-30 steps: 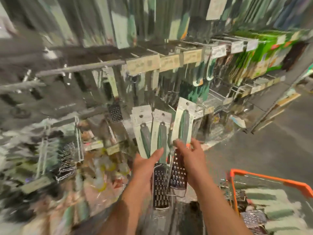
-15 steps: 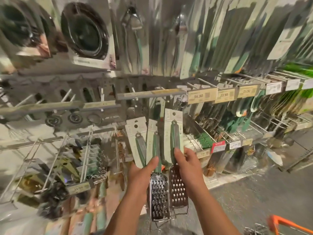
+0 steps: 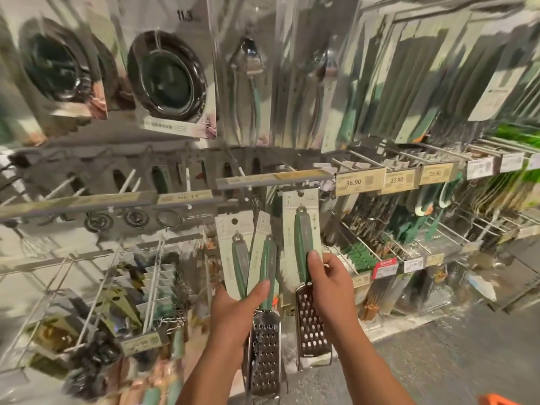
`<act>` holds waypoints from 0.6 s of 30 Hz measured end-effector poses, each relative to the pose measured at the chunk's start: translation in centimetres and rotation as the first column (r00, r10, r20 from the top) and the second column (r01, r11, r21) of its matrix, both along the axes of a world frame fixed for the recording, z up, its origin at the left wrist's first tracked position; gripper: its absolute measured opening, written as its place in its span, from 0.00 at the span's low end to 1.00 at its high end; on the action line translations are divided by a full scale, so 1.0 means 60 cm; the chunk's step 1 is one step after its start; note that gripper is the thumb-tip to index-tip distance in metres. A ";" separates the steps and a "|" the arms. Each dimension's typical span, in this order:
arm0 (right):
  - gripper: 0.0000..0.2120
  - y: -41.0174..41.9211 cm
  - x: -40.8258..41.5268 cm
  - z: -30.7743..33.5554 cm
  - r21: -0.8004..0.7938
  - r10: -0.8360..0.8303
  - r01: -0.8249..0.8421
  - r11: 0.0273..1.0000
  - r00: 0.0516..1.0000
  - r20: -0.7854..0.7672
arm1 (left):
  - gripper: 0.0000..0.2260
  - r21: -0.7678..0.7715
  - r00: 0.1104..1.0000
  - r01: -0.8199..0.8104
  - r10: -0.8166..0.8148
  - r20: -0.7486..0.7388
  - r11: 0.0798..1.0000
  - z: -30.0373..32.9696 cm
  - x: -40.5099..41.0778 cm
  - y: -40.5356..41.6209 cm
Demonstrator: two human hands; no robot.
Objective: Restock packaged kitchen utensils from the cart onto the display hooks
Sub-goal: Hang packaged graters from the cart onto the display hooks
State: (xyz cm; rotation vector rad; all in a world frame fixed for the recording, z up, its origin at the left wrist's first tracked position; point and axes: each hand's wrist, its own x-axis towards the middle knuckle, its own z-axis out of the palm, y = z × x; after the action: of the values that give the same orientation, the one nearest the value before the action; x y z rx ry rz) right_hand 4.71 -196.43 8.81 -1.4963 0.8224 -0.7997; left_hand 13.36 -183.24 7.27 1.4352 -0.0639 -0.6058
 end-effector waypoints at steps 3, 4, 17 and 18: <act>0.21 -0.016 0.004 0.002 -0.018 0.011 -0.011 1.000 1.000 -0.027 | 0.30 -0.034 1.000 -0.009 0.008 -0.014 0.999 -0.011 -0.005 -0.002; 0.21 -0.022 0.007 0.000 -0.023 0.015 -0.016 1.000 0.999 -0.042 | 0.30 -0.039 1.000 -0.024 0.023 -0.010 0.999 -0.006 -0.008 -0.002; 0.28 -0.059 0.045 0.023 0.105 0.225 -0.209 0.972 0.959 -0.173 | 0.34 -0.056 0.985 -0.171 0.173 0.027 0.984 -0.017 -0.023 -0.017; 0.22 -0.049 0.040 0.019 0.134 0.261 -0.241 0.961 0.952 -0.158 | 0.39 -0.047 0.984 -0.174 0.175 0.028 0.984 -0.020 -0.024 -0.018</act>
State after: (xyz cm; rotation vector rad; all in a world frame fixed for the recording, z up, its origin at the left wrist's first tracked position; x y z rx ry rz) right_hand 7.09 -199.38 9.93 -1.5463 0.7731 -0.4299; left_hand 11.95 -184.32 6.10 1.3906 0.0230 -0.4348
